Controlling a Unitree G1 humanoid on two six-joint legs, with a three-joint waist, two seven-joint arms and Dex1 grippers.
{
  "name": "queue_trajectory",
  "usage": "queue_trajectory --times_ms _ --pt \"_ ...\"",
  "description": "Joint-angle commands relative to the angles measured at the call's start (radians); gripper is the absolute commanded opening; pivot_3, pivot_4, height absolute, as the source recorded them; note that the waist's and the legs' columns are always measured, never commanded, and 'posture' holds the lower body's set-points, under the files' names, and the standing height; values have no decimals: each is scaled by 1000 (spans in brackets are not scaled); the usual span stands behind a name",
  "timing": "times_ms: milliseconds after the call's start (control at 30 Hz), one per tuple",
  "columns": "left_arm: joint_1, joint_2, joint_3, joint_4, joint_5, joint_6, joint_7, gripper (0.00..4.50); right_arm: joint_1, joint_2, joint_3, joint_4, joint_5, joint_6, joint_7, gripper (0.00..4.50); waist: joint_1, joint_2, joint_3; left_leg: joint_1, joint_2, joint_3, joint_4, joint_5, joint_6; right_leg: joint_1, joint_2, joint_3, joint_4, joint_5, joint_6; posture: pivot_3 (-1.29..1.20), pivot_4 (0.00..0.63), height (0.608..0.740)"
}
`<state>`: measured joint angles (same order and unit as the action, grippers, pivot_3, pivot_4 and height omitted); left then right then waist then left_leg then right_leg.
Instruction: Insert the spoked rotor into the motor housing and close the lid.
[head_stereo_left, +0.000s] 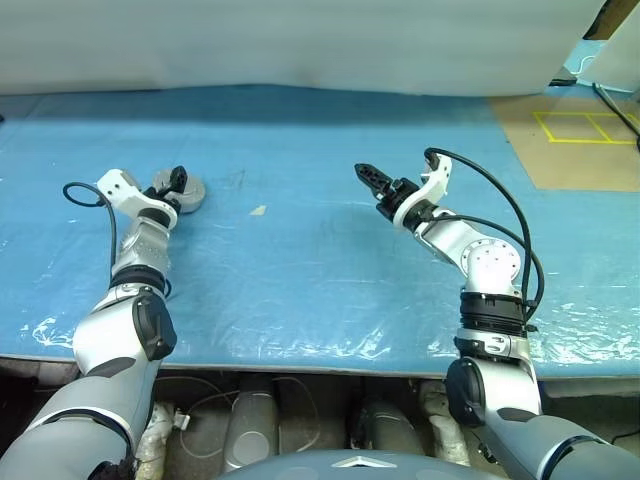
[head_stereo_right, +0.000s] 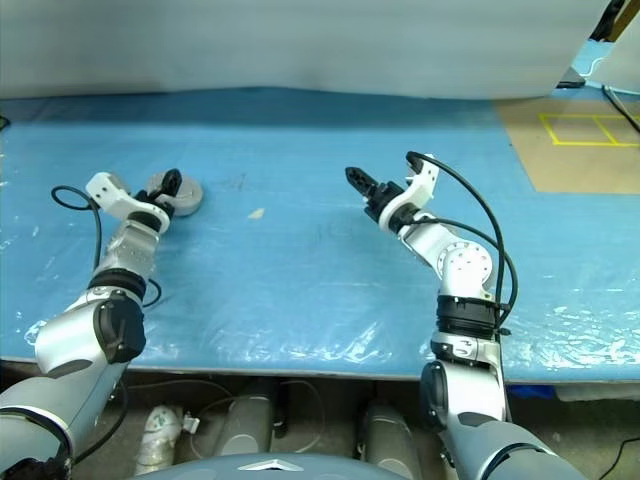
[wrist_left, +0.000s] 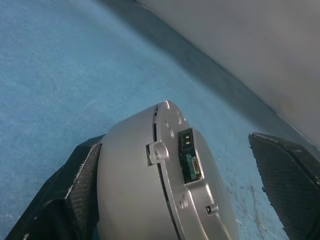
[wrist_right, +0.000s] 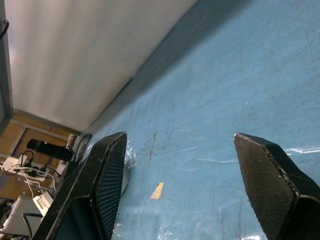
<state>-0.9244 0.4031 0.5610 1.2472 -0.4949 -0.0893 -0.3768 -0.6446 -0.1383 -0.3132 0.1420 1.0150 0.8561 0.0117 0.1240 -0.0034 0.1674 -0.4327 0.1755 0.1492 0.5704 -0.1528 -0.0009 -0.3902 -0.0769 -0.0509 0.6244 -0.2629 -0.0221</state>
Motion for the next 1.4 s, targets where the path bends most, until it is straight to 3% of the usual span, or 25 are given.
queue_trajectory --times_ms 33,367,600,867,1133,1400 --pt "-26 27 -3 -34 13 -16 0 4475 -1 8 -9 -32 0 0 9 3574 0 0 0 0 0 0 0 0 0 0 0 0 0 0 0 0 150 740" --pt "-10 90 14 -41 14 -14 10 4475 -11 17 6 -16 -46 6 29 3574 -1 0 0 0 1 0 0 0 0 0 0 0 0 0 -1 0 150 740" --pt "-45 242 52 -27 -1 -27 5 4475 7 3 -8 -35 -62 16 36 3574 -4 0 0 0 2 0 0 0 0 0 0 0 0 0 -1 0 150 740" --pt "-88 377 46 -24 8 3 -155 4475 -49 -87 -36 13 -128 -57 87 3574 0 0 0 1 1 0 0 0 0 0 0 -1 0 0 -1 0 150 740" --pt "-85 255 -1 -109 3 10 -285 4475 -78 -165 51 -3 -375 -274 149 3574 1 0 0 2 1 1 0 0 0 2 0 -1 0 1 -1 0 150 740" --pt "94 74 -106 -459 -6 108 -330 4475 -37 -230 166 -121 -606 -419 184 3574 -17 0 0 0 2 1 1 0 0 0 0 -1 0 1 -2 0 150 740"
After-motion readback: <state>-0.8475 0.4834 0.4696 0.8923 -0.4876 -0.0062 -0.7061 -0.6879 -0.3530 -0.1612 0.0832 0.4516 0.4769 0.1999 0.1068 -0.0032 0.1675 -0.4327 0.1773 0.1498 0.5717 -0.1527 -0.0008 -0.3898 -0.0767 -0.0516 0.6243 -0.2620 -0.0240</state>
